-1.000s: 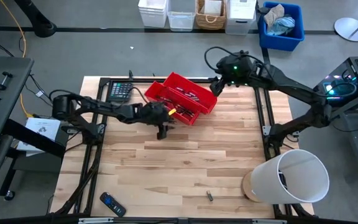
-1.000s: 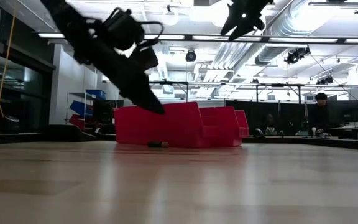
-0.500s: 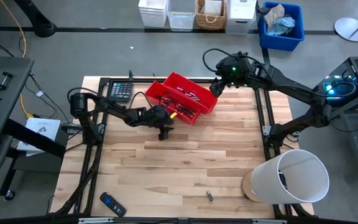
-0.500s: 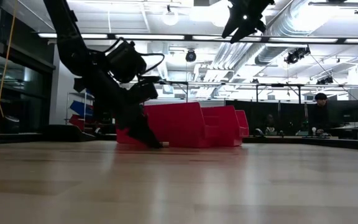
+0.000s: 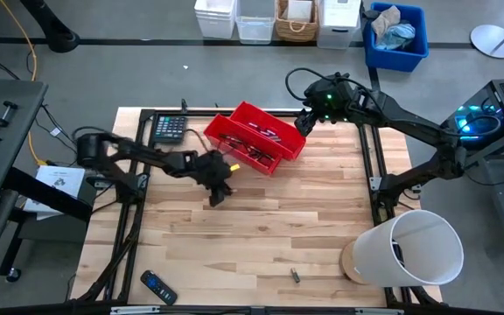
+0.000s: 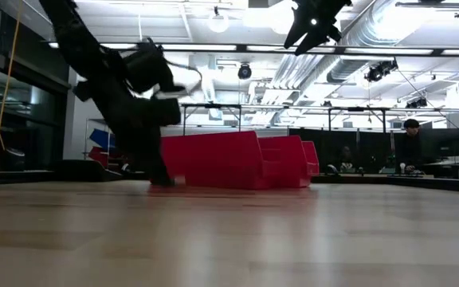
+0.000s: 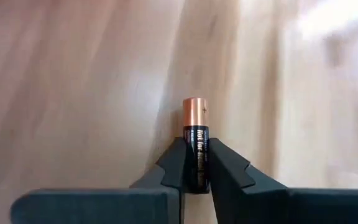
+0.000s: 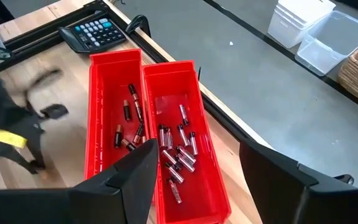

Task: Sort batteries
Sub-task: Put the black battery into the bottom red bin

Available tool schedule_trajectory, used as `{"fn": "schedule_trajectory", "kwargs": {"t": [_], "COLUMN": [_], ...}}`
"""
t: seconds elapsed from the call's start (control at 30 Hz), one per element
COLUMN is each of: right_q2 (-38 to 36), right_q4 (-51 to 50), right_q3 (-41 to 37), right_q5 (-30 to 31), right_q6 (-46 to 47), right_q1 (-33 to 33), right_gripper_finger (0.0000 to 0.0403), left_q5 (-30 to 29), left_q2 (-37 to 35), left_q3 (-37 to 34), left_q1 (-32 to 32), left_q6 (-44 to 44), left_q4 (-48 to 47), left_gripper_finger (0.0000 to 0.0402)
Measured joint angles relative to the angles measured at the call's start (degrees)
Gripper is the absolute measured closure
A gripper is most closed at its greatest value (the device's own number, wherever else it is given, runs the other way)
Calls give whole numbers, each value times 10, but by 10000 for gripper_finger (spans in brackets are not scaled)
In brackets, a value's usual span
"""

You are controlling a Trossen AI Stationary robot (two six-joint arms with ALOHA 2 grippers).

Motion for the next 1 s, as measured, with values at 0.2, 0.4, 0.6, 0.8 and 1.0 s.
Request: {"fn": "schedule_trajectory", "kwargs": {"t": [0.2,0.4,0.6,0.8,1.0], "right_q2": [0,0,3,3,39], "right_q4": [2,3,6,6,8], "right_q3": [0,0,0,0,-25], "right_q5": [0,0,-17,-90,-240], "right_q6": [-12,-11,-6,17,149], "right_q1": [0,0,0,4,47], "right_gripper_finger": [181,181,181,181,181], "left_q5": [-78,-129,-134,-109,-74], "left_q2": [-139,-136,-44,-25,-137], "left_q3": [-13,57,156,251,245], "left_q1": [37,105,135,135,165], "left_q6": [52,88,90,114,117], "left_q4": [38,57,-37,-222,-226], "left_gripper_finger": [369,369,305,217,178]}}
